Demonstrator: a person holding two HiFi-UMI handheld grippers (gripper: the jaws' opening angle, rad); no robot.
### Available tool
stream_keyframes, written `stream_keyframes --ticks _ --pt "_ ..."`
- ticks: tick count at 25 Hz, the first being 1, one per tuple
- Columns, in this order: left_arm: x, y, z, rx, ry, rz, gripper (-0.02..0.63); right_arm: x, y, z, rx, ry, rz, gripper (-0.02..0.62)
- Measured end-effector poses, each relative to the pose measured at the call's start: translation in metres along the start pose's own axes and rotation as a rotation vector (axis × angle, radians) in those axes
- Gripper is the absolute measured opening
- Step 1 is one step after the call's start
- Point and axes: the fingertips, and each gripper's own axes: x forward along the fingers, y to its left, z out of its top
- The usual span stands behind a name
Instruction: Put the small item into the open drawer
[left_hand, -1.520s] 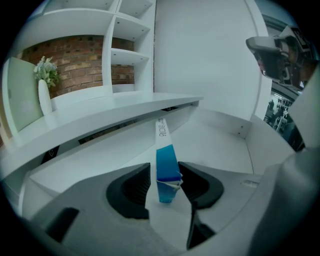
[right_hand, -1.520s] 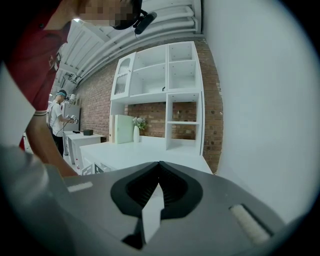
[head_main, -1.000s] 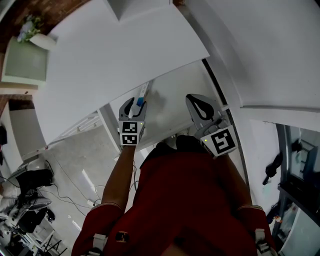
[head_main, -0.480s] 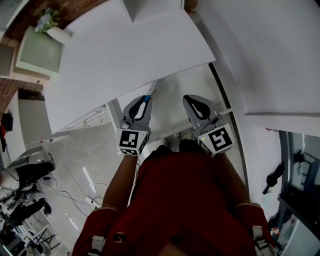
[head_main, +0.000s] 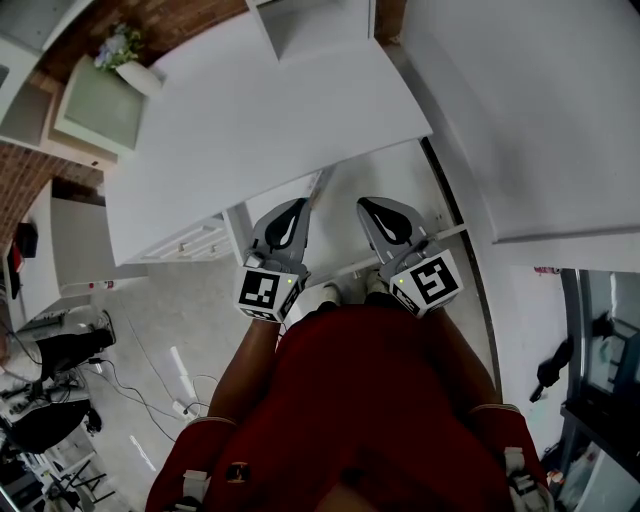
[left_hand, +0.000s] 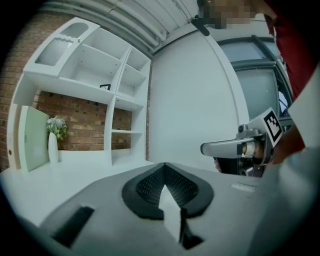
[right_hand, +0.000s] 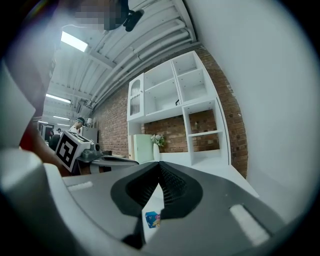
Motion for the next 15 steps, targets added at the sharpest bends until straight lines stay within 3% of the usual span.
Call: stream_keyframes --ticks 15 --pt "0.004 -0.012 0.011 0.013 -0.014 -0.039 0.003 -0.004 0.007 0.002 -0.014 -0.001 0.003 0.011"
